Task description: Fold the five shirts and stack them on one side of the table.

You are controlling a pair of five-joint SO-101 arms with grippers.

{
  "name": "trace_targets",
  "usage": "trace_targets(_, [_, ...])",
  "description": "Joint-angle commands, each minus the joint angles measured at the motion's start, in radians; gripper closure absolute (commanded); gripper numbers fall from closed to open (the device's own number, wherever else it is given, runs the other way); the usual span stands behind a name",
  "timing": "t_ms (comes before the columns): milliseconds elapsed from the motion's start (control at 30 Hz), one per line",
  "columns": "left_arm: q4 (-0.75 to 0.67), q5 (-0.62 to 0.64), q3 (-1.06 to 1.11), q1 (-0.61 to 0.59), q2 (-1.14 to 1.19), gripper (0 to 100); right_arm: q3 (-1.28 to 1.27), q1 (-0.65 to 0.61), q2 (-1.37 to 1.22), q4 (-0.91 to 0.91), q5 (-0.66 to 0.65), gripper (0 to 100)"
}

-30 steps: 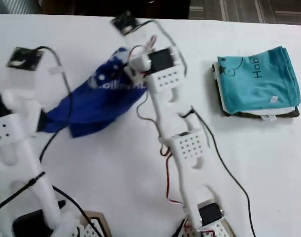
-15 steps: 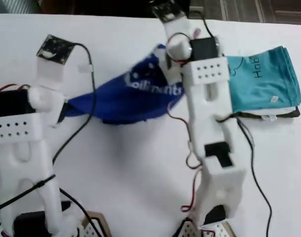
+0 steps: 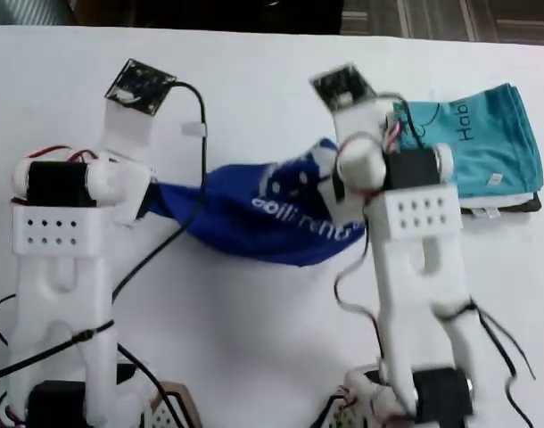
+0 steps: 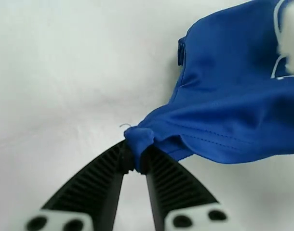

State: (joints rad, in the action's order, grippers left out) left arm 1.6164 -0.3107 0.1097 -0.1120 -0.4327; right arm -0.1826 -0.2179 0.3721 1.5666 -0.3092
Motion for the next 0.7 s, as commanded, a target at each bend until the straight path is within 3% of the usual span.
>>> trace_targets(0, [0.031, -0.002, -0.001, 0.003, 0.037, 97, -0.31, 0.01, 0.189, -0.142, -0.005, 97.8])
trace_targets(200, [0.051, 0.0, -0.001, -0.018, 0.155, 97, -0.647, 0.01, 0.384, -0.308, -0.009, 97.8])
trace_targets(467, [0.037, -0.005, 0.045, -0.044, 0.216, 97, -0.864, 0.012, 0.509, -0.45, -0.009, 97.8])
trace_targets(667, [-0.201, -0.072, 0.412, -0.044, -0.04, 97, -0.977, 0.012, 0.519, -0.555, -0.009, 97.8])
